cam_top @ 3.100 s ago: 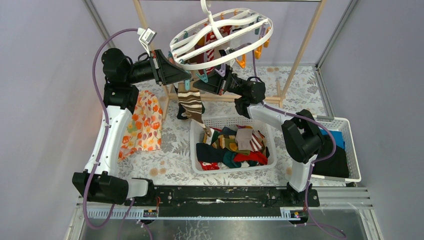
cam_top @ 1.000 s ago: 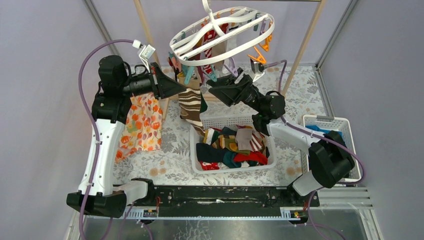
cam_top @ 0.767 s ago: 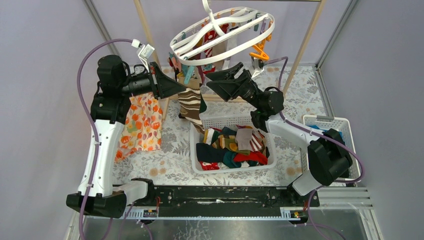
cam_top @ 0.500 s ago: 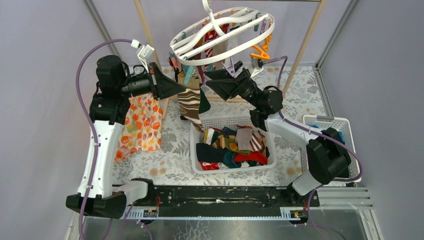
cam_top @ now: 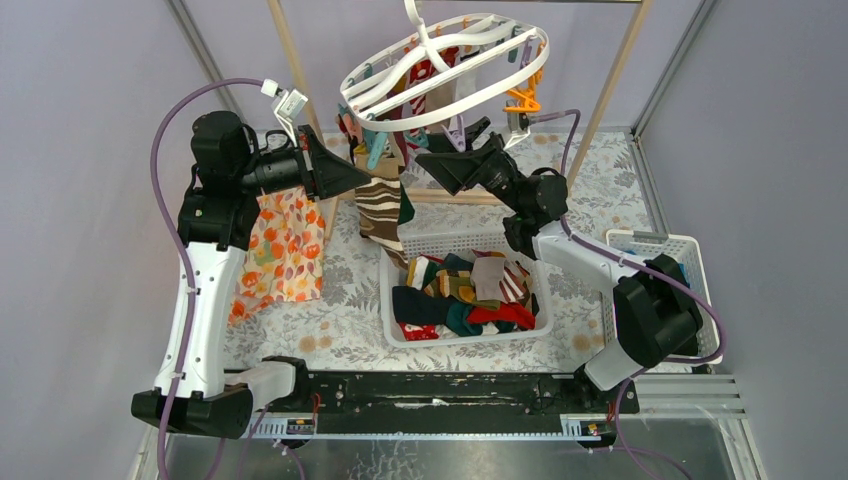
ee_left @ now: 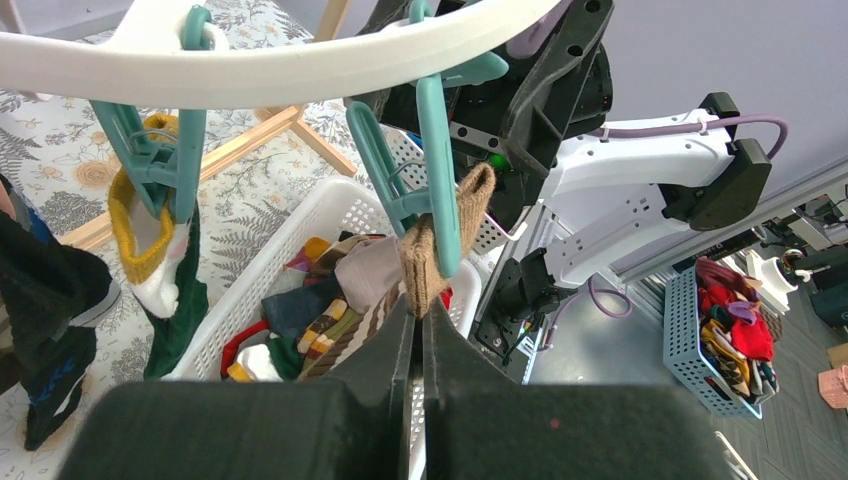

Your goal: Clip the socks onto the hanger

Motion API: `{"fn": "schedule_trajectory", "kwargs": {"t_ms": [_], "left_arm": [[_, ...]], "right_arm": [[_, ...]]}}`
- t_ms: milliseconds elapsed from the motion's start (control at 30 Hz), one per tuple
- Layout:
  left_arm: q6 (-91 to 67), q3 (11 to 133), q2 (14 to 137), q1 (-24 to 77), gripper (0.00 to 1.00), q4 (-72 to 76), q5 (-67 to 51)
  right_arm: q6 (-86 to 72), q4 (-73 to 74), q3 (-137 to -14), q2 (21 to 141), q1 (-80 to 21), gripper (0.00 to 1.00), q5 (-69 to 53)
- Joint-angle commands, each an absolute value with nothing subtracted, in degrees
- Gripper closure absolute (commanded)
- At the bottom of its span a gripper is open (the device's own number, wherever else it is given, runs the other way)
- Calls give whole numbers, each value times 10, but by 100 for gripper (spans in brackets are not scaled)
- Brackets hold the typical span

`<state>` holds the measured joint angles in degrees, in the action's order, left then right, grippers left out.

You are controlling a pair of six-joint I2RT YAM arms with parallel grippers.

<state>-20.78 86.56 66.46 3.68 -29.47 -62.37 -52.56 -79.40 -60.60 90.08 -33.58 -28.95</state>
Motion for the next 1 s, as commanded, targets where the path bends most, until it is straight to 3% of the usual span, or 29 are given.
{"fn": "schedule_trajectory", "kwargs": {"t_ms": [0,200,400,500,633,733,800,967], "left_arm": [[-197,885,652,33,97,-294,-625],[-193,888,653,33,97,-297,-620],[-181,891,654,33,97,-312,-612],[-175,894,652,33,96,-316,-604],[-176,895,652,33,94,-317,-591],[-178,898,650,33,83,-320,-567],[-177,898,645,33,65,-321,-538],[-160,913,638,33,37,-345,-457]], "right_arm": [[-540,-843,-649,909,-332,17,-294],[-567,-872,-670,922,-332,32,-311],[-571,-875,-673,926,-332,34,-315],[-574,-875,-682,929,-332,50,-323],[-572,-874,-673,923,-333,86,-317],[-548,-856,-658,910,-338,99,-299],[-525,-831,-654,901,-345,100,-288],[-408,-730,-648,873,-386,100,-228]]}}
